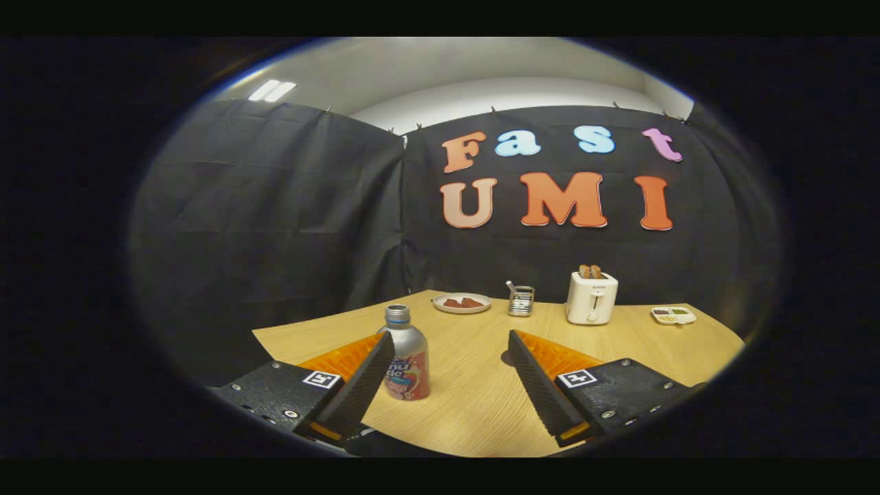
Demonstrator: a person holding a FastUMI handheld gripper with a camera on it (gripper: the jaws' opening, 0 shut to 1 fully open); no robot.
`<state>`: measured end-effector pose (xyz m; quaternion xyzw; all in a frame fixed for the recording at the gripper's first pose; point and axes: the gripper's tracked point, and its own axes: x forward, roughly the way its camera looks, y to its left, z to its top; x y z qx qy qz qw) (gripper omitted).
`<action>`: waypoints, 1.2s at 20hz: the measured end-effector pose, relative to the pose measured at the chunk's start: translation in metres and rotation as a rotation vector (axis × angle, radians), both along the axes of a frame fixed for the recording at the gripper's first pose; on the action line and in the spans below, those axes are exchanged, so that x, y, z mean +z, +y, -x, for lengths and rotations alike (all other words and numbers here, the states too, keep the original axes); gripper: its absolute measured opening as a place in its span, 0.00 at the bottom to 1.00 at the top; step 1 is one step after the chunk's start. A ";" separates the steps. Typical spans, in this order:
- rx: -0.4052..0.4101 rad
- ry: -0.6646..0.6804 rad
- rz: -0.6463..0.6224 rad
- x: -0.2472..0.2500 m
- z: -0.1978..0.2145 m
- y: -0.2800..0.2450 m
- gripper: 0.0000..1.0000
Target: Take the bottle from table, then pour the juice into the cup, finally place the bottle on the coaster
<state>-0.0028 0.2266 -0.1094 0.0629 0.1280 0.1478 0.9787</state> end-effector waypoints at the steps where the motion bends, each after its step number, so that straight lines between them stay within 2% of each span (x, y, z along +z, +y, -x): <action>1: 0.011 0.008 0.000 -0.004 -0.002 0.009 0.99; 5: 0.044 0.051 -0.007 -0.029 -0.006 0.038 0.99; 15: 0.064 0.146 -0.037 -0.074 -0.026 0.073 0.98; 19: 0.073 0.170 -0.058 -0.084 -0.028 0.084 0.90; 22: 0.072 0.171 -0.057 -0.087 -0.030 0.088 0.81; 24: 0.070 0.173 -0.042 -0.091 -0.029 0.089 0.81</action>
